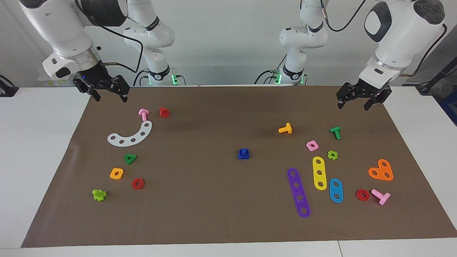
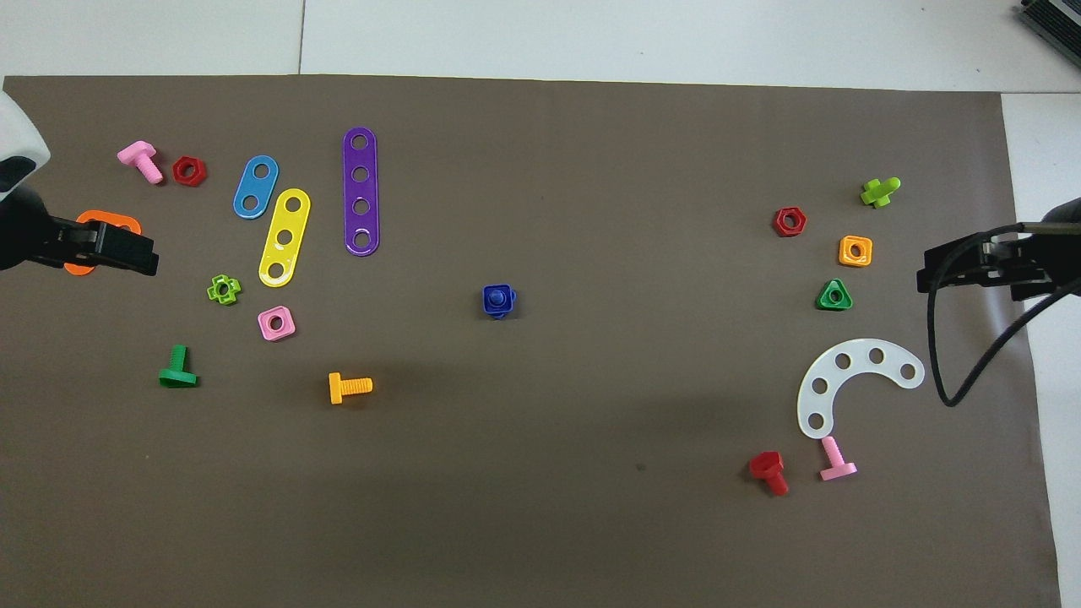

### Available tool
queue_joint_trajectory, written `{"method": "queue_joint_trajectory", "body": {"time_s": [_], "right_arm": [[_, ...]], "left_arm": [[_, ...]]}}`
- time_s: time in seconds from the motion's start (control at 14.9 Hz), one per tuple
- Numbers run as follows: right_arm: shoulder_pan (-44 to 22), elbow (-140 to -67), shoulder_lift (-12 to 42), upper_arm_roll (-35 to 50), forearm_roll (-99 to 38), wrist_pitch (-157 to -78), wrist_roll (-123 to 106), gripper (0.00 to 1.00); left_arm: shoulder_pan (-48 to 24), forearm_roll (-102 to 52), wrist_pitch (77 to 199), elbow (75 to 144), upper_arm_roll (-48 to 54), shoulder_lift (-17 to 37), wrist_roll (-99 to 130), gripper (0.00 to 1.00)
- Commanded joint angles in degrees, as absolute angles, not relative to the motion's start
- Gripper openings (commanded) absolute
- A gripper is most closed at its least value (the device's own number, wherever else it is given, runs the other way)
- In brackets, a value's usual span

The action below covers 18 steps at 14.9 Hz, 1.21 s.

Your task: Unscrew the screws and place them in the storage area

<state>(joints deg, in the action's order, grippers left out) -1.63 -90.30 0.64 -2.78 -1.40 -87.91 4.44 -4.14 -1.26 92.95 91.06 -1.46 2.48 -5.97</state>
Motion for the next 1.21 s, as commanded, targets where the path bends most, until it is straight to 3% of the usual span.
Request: {"method": "queue_joint_trajectory", "body": {"time_s": [0.0,0.61,0.81,1.14], "right_arm": [[-1.2,-91.5,-0.4,-2.5,-2.5,-88.4,4.5,1.00],[-1.2,-91.5,-0.4,-2.5,-2.5,-88.4,4.5,1.00],[-1.2,-91.5,-0.4,-2.5,-2.5,-88.4,4.5,1.00],[-1.2,-91.5,-0.4,-2.5,-2.5,-88.4,4.5,1.00]], "left_arm": [[-4.5,-0.1,93.1,91.1,-1.6,1.9,-6.6,1.00],[-5.4,-0.3,92.5,94.9,-1.4,-0.1,-5.8,1.00],[-7.2,-0.3,93.1,99.3,-1.4,-2.0,-3.4,1.00],[-12.4,-0.9,97.3,99.8,-1.1,-0.7,7.3,1.00]]}}
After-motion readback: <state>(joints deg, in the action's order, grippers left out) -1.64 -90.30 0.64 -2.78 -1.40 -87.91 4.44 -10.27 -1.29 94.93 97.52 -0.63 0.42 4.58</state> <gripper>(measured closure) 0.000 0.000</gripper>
